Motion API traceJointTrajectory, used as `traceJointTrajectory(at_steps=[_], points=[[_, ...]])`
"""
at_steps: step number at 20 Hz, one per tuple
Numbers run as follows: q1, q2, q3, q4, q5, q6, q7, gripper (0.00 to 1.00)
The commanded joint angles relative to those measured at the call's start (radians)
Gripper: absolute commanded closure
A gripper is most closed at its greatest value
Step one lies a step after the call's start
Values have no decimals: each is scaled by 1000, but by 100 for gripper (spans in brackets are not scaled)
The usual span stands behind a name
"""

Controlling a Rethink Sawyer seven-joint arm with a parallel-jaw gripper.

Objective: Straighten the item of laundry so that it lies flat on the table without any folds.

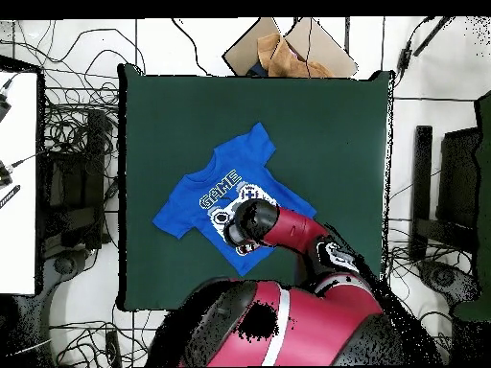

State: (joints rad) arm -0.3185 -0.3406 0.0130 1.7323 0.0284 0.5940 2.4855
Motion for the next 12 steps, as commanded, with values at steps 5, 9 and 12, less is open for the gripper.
traceJointTrajectory(at_steps=[5, 9, 12], points=[[26, 252, 36, 48, 29, 120, 68, 100], [34, 272, 15, 40, 37, 141, 84, 100], [18, 289, 13, 64, 36, 94, 76, 100]])
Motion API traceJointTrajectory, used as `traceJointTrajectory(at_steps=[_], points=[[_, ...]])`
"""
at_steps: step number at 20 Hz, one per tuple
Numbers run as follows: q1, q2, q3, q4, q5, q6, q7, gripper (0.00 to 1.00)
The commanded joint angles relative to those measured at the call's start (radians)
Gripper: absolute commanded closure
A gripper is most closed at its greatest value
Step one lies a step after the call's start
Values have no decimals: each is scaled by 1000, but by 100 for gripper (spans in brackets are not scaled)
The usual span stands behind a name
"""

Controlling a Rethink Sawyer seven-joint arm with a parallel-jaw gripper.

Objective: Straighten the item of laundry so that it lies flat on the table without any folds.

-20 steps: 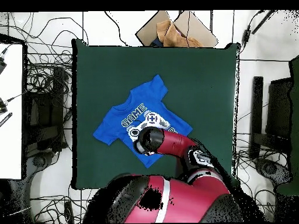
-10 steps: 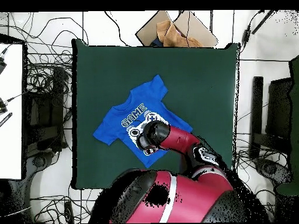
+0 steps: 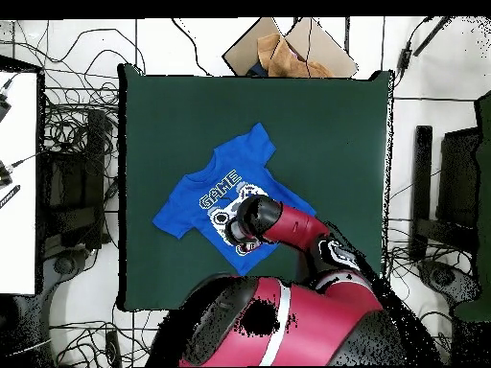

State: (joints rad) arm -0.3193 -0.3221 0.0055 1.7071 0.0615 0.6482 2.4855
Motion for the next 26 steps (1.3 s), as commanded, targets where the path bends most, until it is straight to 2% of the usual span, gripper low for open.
traceJointTrajectory(at_steps=[1, 4, 6, 18, 24, 26], points=[[7, 274, 27, 109, 6, 11, 75, 100], [-18, 260, 41, 174, 22, -24, 75, 100], [-19, 245, 37, 192, 28, -3, 74, 100], [29, 216, -18, 202, 77, 125, 134, 100], [0, 198, 15, 311, 131, 31, 136, 100], [8, 167, 7, 344, 140, 45, 143, 100]])
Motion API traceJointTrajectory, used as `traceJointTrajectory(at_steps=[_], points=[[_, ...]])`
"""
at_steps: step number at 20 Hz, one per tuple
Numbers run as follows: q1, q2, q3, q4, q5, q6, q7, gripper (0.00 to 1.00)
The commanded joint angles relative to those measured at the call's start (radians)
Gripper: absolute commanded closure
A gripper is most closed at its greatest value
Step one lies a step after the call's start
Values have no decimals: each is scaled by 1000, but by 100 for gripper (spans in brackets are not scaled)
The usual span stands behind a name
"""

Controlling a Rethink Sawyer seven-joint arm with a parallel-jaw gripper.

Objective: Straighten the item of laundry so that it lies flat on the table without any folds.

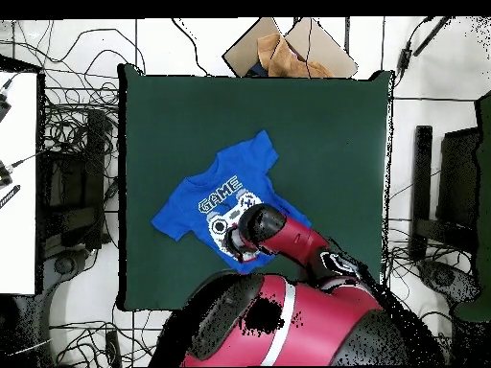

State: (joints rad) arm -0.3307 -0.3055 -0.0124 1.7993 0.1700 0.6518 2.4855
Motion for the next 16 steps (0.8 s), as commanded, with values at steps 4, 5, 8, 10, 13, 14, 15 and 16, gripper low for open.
traceJointTrajectory(at_steps=[4, 5, 8, 10, 13, 14, 15, 16], points=[[28, 93, 6, 300, 34, 65, 146, 100], [26, 80, 3, 309, 31, 73, 141, 100], [23, 102, -14, 280, 20, 46, 126, 100], [90, 168, -56, 182, 14, -64, 168, 100], [141, 287, -109, 6, -11, -212, 163, 100], [152, 309, -123, -31, -22, -256, 151, 100], [158, 315, -130, -54, -24, -271, 146, 100], [188, 317, -155, -75, -28, -292, 158, 100]])
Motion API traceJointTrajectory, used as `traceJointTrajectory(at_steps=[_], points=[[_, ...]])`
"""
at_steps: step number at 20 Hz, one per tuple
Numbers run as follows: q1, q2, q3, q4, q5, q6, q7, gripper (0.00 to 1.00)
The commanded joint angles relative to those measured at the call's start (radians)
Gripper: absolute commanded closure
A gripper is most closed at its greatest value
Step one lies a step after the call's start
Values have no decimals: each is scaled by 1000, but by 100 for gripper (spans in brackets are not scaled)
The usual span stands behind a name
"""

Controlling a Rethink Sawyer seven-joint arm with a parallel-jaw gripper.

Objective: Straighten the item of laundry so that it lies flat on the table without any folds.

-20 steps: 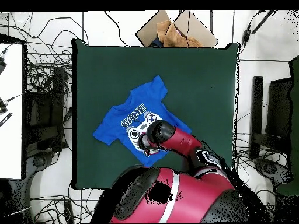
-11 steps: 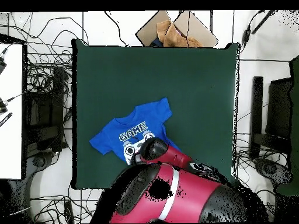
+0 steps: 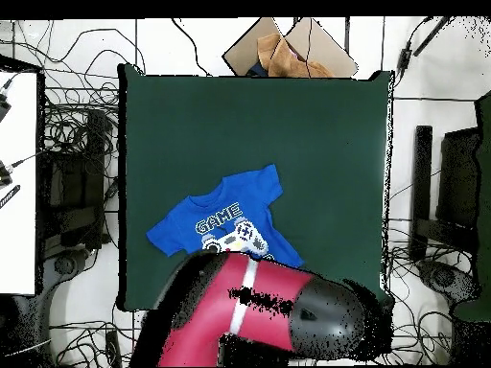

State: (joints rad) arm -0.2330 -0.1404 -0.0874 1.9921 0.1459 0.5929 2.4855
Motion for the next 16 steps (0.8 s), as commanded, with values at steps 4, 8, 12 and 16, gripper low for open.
traceJointTrajectory(at_steps=[4, 8, 12, 16], points=[[170, 116, -156, -302, 0, -285, 182, 100], [154, 34, -144, -267, -7, -361, 165, 100], [102, -57, -88, -226, 4, -249, 103, 100], [52, -117, -37, -211, 5, -99, 48, 100]])
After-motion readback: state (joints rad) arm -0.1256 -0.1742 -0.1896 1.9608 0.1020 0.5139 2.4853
